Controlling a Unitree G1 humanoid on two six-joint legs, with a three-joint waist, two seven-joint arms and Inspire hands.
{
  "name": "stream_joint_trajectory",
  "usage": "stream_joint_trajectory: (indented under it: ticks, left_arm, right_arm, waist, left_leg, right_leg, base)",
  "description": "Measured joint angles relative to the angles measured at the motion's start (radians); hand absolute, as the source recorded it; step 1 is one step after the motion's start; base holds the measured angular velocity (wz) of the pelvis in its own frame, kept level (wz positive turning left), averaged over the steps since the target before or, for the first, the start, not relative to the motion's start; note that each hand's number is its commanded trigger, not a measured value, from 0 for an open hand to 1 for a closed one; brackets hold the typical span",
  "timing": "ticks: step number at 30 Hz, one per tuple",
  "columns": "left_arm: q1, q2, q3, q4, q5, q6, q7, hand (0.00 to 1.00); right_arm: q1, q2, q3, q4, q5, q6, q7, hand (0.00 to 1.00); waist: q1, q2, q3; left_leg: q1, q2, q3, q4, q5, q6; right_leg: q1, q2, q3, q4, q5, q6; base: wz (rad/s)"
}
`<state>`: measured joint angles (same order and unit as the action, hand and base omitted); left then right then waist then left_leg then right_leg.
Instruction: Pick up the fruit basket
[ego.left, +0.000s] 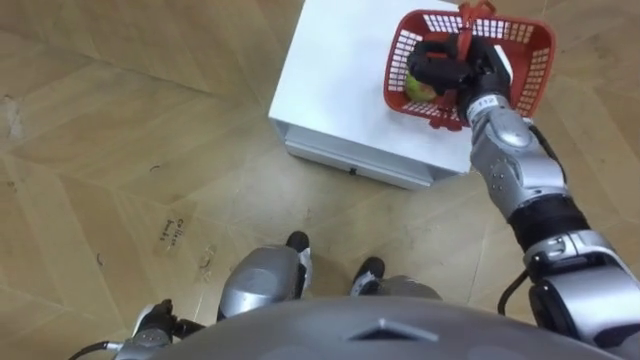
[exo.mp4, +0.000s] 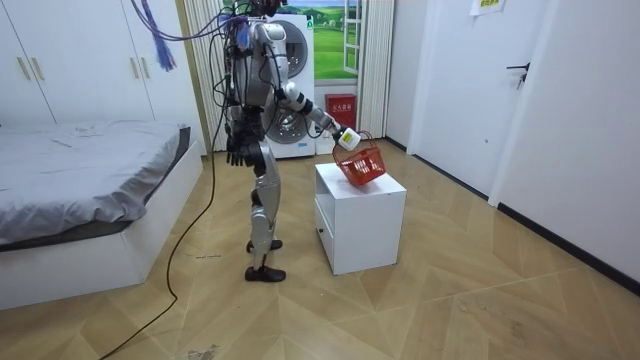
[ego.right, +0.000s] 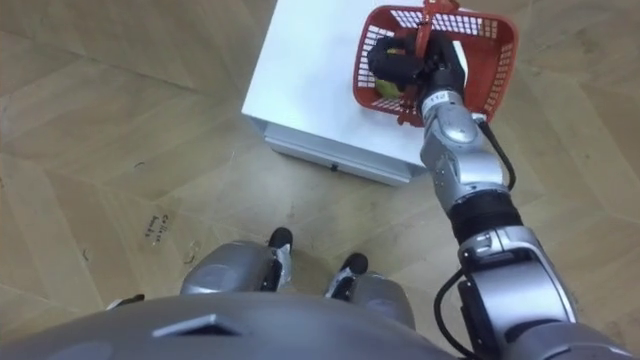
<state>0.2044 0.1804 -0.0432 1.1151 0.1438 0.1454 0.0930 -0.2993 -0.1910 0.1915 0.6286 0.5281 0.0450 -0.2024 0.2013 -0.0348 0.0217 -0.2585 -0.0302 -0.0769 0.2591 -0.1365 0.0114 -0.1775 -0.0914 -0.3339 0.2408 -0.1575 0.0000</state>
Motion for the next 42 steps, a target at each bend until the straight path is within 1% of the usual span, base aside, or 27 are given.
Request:
stream_joint_trajectory:
  ticks: [6, 10, 13, 15, 17, 20, 22, 27, 28, 29, 37, 42]
  left_arm:
    - [0.002, 0.001, 0.0, 0.0, 0.006, -0.004, -0.019, 0.0]
    - [0.002, 0.001, 0.001, -0.007, 0.005, -0.017, -0.035, 0.0]
    - [0.002, 0.005, -0.001, -0.017, 0.001, -0.027, -0.037, 0.0]
    - [0.002, 0.008, -0.008, -0.017, -0.005, -0.036, -0.037, 0.0]
    - [0.002, 0.009, -0.009, -0.018, -0.004, -0.04, -0.037, 0.0]
    - [0.002, 0.014, -0.009, -0.017, -0.003, -0.042, -0.038, 0.0]
    - [0.002, 0.02, -0.009, -0.018, -0.003, -0.042, -0.04, 0.0]
    - [0.002, 0.03, -0.009, -0.021, -0.003, -0.042, -0.04, 0.0]
    - [0.002, 0.03, -0.009, -0.023, -0.003, -0.042, -0.04, 0.0]
    - [0.002, 0.03, -0.009, -0.028, -0.003, -0.042, -0.04, 0.0]
    - [0.003, 0.03, -0.011, -0.035, -0.002, -0.043, -0.039, 0.0]
    - [0.009, 0.03, -0.013, -0.035, 0.003, -0.04, -0.039, 0.0]
  right_arm:
    - [-0.015, 0.001, -0.003, 0.05, 0.014, -0.001, -0.003, 1.0]
    - [-0.015, 0.0, -0.015, 0.07, 0.01, -0.001, -0.002, 1.0]
    - [-0.019, 0.0, -0.016, 0.073, 0.013, -0.001, -0.005, 1.0]
    - [-0.019, -0.002, -0.016, 0.075, 0.014, -0.001, -0.012, 1.0]
    - [-0.026, -0.003, -0.016, 0.087, 0.014, -0.002, -0.018, 1.0]
    - [-0.038, -0.003, -0.016, 0.101, 0.014, -0.002, -0.028, 1.0]
    - [-0.041, -0.003, -0.016, 0.104, 0.014, -0.002, -0.028, 1.0]
    - [-0.044, -0.003, -0.016, 0.106, 0.013, -0.002, -0.031, 1.0]
    - [-0.044, -0.003, -0.016, 0.106, 0.013, -0.002, -0.033, 0.75]
    - [-0.044, -0.003, -0.016, 0.106, 0.013, -0.002, -0.035, 0.0]
    - [-0.044, -0.004, -0.016, 0.128, 0.011, -0.003, -0.034, 0.0]
    - [-0.044, -0.004, -0.015, 0.141, 0.01, -0.002, -0.003, 0.0]
  waist:
    - [0.004, 0.004, 0.0024]
    - [0.004, 0.005, 0.0028]
    - [0.004, 0.002, 0.0034]
    - [0.001, -0.001, 0.0042]
    - [0.001, -0.003, 0.0051]
    - [0.005, -0.011, 0.0091]
    - [0.005, -0.014, 0.0097]
    - [0.005, -0.014, 0.0092]
    - [0.005, -0.013, 0.0091]
    - [0.005, -0.013, 0.009]
    - [0.006, -0.009, 0.0093]
    - [0.006, -0.006, 0.0088]
  left_leg:
    - [-0.007, 0.0, 0.0, 0.01, -0.004, 0.008]
    - [-0.023, 0.0, 0.009, 0.016, -0.005, 0.009]
    - [-0.031, -0.002, 0.017, 0.017, -0.004, 0.01]
    - [-0.029, -0.002, 0.022, 0.017, -0.005, 0.01]
    - [-0.028, -0.002, 0.023, 0.017, -0.007, 0.013]
    - [-0.029, -0.004, 0.025, 0.019, -0.009, 0.018]
    - [-0.032, -0.003, 0.025, 0.025, -0.012, 0.021]
    - [-0.031, -0.004, 0.025, 0.026, -0.013, 0.022]
    - [-0.031, -0.003, 0.025, 0.026, -0.013, 0.022]
    - [-0.03, -0.003, 0.025, 0.027, -0.013, 0.022]
    - [-0.028, -0.003, 0.023, 0.031, -0.013, 0.022]
    - [-0.029, -0.003, 0.024, 0.028, -0.013, 0.022]
  right_leg:
    - [-0.003, 0.002, 0.002, 0.005, 0.0, 0.0]
    - [-0.021, 0.0, 0.008, 0.015, -0.002, 0.001]
    - [-0.034, -0.002, 0.015, 0.022, -0.002, 0.002]
    - [-0.036, -0.01, 0.016, 0.035, -0.011, 0.008]
    - [-0.036, -0.012, 0.018, 0.036, -0.013, 0.009]
    - [-0.036, -0.012, 0.021, 0.035, -0.013, 0.01]
    - [-0.036, -0.011, 0.021, 0.035, -0.014, 0.011]
    - [-0.035, -0.011, 0.02, 0.036, -0.014, 0.012]
    - [-0.034, -0.011, 0.02, 0.037, -0.014, 0.012]
    - [-0.034, -0.011, 0.02, 0.038, -0.014, 0.012]
    - [-0.03, -0.012, 0.017, 0.045, -0.014, 0.012]
    - [-0.031, -0.013, 0.018, 0.053, -0.014, 0.012]
  base:
    - [0.0]
    - [-0.04]
    - [-0.06]
    - [0.03]
    - [0.03]
    - [0.0]
    - [0.0]
    - [0.0]
    - [0.0]
    - [0.0]
    - [0.0]
    - [0.0]
